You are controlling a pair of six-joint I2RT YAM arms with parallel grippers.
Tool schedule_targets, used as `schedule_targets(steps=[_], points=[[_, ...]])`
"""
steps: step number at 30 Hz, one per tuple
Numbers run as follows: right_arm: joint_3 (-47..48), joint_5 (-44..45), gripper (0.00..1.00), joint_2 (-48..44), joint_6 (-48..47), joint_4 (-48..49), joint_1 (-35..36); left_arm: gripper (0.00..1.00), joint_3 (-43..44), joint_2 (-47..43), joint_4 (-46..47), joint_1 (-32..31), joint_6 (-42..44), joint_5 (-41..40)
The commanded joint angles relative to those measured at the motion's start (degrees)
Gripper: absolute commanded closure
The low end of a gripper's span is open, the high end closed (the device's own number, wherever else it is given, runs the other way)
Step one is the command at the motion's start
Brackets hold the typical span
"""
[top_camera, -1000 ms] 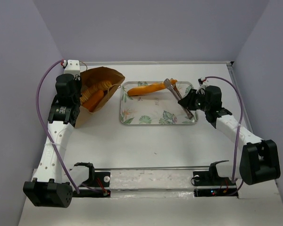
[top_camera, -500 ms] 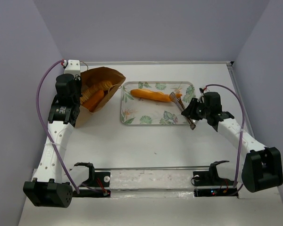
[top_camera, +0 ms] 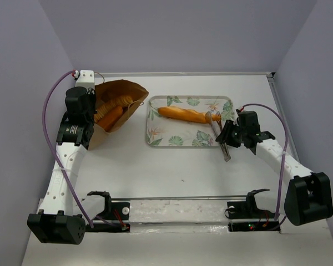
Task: Take the fake bread out of the paper bag
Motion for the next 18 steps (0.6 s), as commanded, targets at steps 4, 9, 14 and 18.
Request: schedule_targets(steps=[4,9,14,18], points=[[2.0,6.0,0.51,-1.4,2.3,-5.7,-0.1,1.0,0.6,-2.0,4.6,0.3,-0.5,0.9],[3.5,5.9,0.5,-2.5,2.6,-5.9,-0.1,1.0,0.5,-2.2,4.6,0.3,-0.9,1.3],[3.0,7.4,0.51,-3.0,4.0,-6.7,-0.1,1.0,0.4,-2.6,4.5,0.3,-0.8,1.3],[4.3,10.8,0.51,-6.0,4.3,-8.1,-0.1,1.0,0.3,-2.7,4.5,0.3,-0.6,1.3]])
